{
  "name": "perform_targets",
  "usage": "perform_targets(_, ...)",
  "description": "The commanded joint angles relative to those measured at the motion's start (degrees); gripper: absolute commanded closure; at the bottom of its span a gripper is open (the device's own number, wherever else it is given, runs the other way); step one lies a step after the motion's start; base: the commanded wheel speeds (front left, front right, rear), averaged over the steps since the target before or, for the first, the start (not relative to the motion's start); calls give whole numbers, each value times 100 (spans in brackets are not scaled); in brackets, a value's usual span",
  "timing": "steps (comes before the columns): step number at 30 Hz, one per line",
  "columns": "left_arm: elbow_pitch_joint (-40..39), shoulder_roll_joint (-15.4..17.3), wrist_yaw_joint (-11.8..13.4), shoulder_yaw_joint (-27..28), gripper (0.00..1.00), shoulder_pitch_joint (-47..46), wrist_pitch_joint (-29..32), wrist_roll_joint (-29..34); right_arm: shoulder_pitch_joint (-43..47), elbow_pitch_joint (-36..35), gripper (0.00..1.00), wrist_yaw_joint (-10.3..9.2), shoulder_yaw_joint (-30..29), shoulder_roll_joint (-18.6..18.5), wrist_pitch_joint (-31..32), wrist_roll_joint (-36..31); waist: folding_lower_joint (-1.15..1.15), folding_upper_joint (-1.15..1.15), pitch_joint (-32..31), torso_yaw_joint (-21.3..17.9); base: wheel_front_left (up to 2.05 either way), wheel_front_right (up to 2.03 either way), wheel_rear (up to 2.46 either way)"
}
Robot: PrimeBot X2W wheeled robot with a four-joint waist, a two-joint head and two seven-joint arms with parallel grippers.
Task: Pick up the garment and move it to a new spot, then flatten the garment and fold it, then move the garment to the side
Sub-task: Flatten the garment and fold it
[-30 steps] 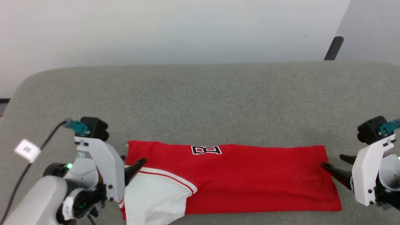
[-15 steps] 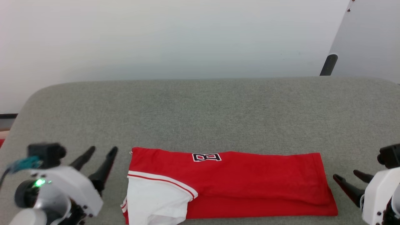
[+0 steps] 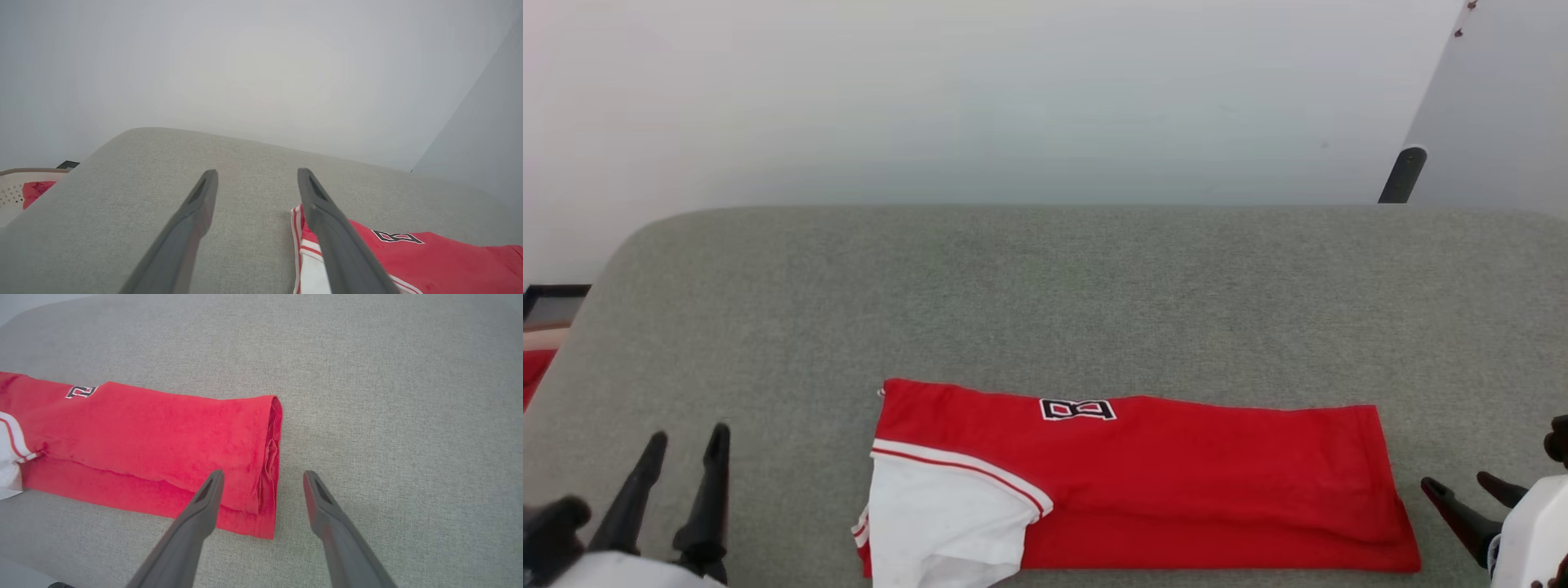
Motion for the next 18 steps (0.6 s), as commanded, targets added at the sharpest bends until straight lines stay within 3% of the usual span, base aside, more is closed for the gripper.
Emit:
perform_targets(1,30,-51,17,55,0,133,-150,61,82,-42,0,-4,-70,51,75,-49,0,0,48,48,0,0,0)
perform_targets(6,100,-210,11,184,0,259,-409,58,-43,-39,0,-4,-188,77,256,-114,0,0,188,137,0,0,0)
perform_targets(18,338,-625,-304,234,0,-104,-607,121,-825,440,0,-4,-391,61,995,-236,0,0,884,475,0,0,0)
